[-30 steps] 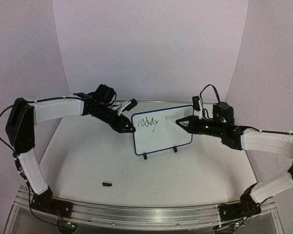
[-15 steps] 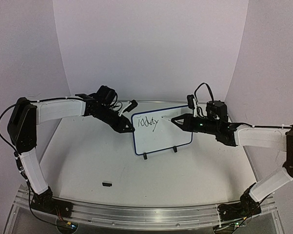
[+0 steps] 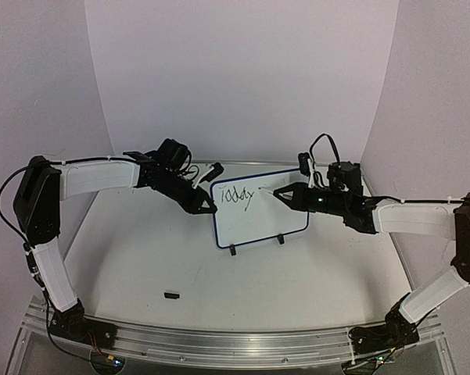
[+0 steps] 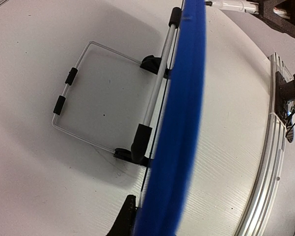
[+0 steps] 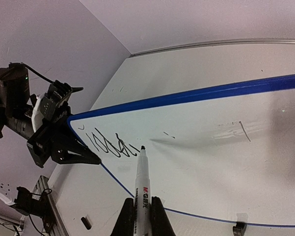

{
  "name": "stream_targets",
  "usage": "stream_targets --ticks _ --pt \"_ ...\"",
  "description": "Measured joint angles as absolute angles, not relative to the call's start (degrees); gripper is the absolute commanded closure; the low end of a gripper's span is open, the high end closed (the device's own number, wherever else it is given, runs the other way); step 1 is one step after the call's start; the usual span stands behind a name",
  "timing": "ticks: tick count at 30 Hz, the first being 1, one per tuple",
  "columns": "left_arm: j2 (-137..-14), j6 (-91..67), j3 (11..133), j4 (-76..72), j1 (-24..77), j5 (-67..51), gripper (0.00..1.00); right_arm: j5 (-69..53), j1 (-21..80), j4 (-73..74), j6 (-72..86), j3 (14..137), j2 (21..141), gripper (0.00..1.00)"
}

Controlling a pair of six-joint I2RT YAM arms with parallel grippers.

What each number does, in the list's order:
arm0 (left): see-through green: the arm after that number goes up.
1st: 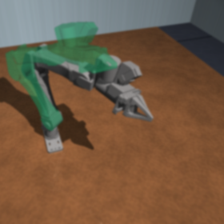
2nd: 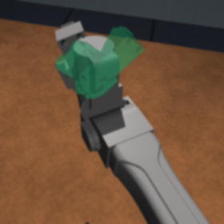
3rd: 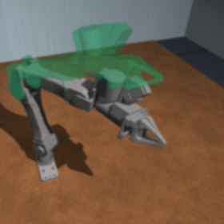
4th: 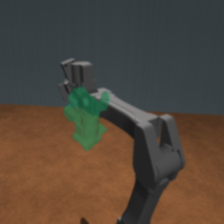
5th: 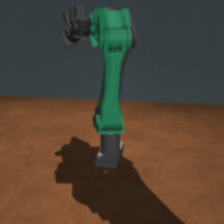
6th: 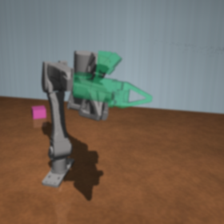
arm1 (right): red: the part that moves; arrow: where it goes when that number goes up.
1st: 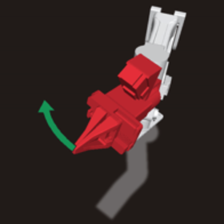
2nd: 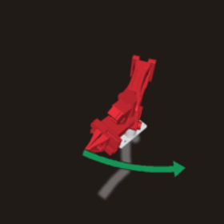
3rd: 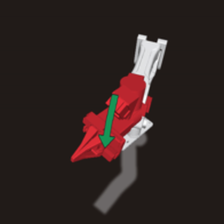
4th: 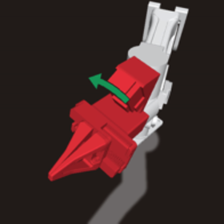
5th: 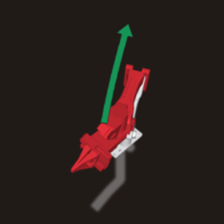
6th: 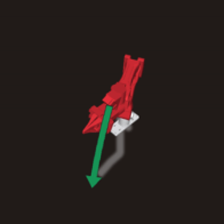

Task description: Write a sentence on the whiteboard

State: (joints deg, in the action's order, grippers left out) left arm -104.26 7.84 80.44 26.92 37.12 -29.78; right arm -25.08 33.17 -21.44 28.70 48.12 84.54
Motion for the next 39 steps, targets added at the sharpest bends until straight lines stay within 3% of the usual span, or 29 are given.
stream_targets --ticks 7,39 --pt "-104.4 8.4 80.4 27.0 37.3 -29.9 1.0 -25.1 33.2 -22.1 28.8 48.1 84.6 1.0" --pt "-104.4 9.5 80.6 27.0 38.0 -29.3 1.0 -23.0 34.0 -22.9 28.8 48.3 86.2 1.0"
